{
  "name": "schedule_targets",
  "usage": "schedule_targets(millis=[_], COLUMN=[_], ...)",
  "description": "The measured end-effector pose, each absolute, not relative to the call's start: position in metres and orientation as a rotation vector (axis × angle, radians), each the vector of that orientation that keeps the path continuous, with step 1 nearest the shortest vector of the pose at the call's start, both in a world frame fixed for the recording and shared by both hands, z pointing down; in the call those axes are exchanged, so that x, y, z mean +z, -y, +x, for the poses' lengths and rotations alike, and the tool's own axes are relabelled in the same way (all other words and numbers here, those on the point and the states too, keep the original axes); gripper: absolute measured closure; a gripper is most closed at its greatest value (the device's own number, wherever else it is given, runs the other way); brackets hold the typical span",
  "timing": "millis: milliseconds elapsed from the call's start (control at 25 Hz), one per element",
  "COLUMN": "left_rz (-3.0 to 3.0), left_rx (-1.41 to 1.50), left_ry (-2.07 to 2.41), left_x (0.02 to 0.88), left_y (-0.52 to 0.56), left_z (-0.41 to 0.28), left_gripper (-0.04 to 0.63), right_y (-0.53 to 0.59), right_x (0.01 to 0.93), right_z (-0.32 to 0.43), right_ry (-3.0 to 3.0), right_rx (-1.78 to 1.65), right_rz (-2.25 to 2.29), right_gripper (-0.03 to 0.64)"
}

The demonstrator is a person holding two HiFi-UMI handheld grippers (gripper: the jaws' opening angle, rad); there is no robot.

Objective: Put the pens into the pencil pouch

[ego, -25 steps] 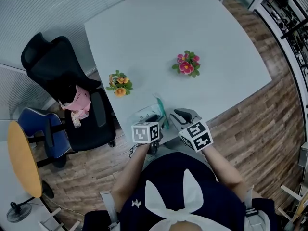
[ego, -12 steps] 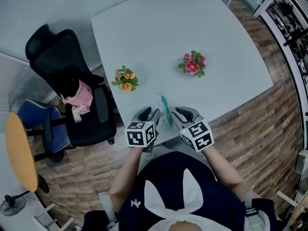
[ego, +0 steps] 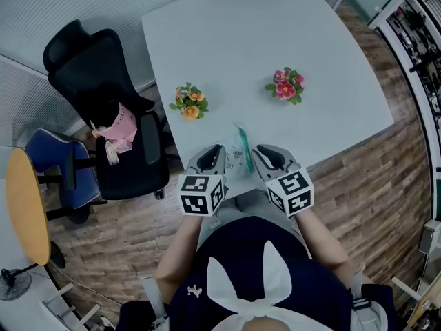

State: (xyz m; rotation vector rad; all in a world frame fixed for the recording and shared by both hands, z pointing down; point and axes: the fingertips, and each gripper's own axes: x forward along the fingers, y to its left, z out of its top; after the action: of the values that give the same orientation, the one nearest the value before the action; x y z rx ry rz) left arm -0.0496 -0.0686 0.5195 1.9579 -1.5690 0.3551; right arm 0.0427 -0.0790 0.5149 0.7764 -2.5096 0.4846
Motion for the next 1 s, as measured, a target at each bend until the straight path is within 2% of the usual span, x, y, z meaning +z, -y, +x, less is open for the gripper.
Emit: schedule_targets(millis=[200, 360, 1000], left_rz=[1.985, 1.996, 2.079], left_rx=[0.389, 0.387, 0.342], left_ry=[1.575, 1.56, 1.511], left_x=[0.51, 0.501, 0.468], left_y=[0.058, 0.051, 0.034], left_z=[-0.046, -0.042, -0.03], left_gripper=[0.562, 0.566, 0.57], right_y=[0.07, 0.061, 0.038], right_x=[0.503, 0.494, 0.465], right_z=[0.04, 0.038, 0.031], right_ry=[2.528, 2.536, 2.571], right_rx=[0.467, 0.45, 0.426], right_rz=[0.808, 0.836, 0.869], right_gripper=[0.57, 0.609, 0.614])
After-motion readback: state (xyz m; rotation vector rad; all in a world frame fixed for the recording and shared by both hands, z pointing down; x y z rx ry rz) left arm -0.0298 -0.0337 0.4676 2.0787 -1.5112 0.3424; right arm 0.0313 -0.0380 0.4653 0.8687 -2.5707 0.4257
